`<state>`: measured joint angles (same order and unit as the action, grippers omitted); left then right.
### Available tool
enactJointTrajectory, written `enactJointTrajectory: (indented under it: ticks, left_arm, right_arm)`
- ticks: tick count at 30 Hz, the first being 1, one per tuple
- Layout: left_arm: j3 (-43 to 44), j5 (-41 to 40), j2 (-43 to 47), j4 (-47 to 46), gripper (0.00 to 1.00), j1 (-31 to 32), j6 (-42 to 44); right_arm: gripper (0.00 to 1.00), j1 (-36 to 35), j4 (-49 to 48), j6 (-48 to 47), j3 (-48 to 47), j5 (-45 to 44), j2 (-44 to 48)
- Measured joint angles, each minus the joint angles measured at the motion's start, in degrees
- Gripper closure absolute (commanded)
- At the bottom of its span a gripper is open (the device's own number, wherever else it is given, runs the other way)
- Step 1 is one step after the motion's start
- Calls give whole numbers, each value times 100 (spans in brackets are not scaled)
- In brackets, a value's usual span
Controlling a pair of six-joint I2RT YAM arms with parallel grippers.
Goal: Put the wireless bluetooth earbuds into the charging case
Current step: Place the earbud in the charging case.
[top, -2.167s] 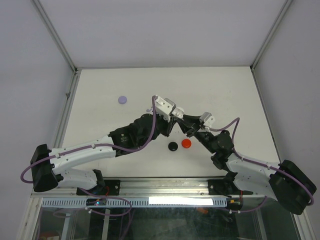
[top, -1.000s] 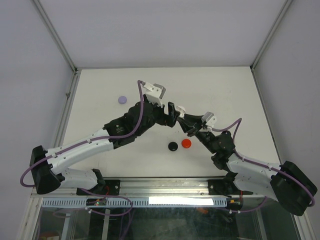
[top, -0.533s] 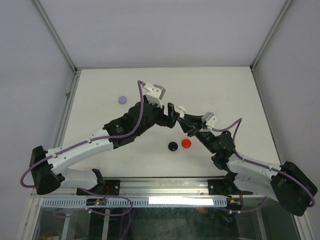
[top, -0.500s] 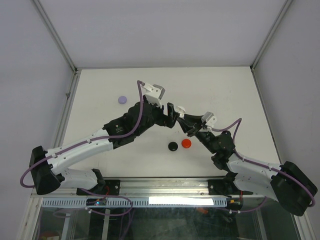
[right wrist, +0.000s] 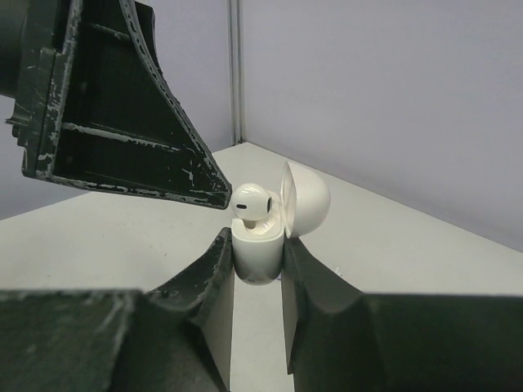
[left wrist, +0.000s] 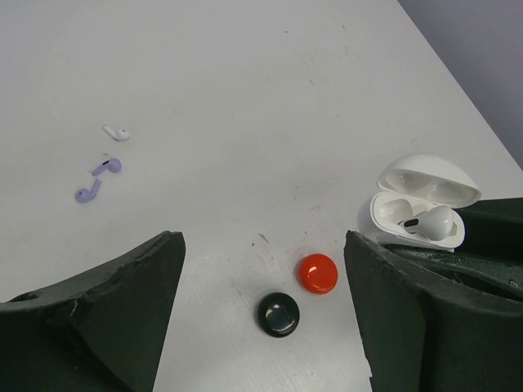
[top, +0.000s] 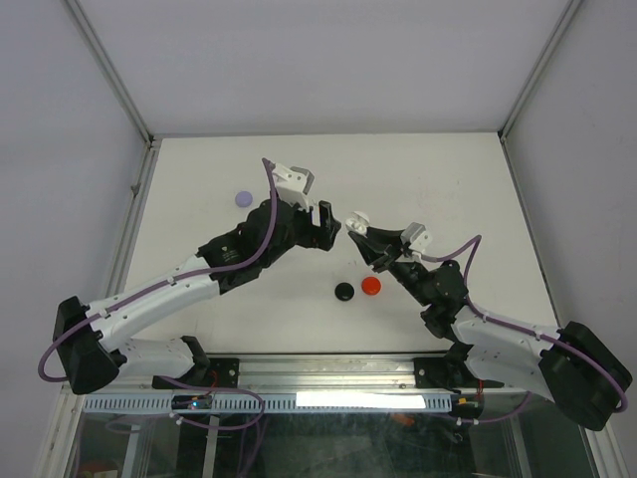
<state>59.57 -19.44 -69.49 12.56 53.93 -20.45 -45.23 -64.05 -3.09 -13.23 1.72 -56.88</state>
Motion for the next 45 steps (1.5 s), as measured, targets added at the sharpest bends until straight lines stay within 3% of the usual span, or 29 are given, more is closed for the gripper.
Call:
enactJointTrajectory:
  ticks: [17,45]
  left_arm:
    - [114,898,24,-251,11,0,-444]
    - [393,256,-691,-389,12,164,-619]
  right_arm:
    - [100,0,-35,-7,-4,-11,-125]
    - [100,0,120,-199,-7,-190,-122]
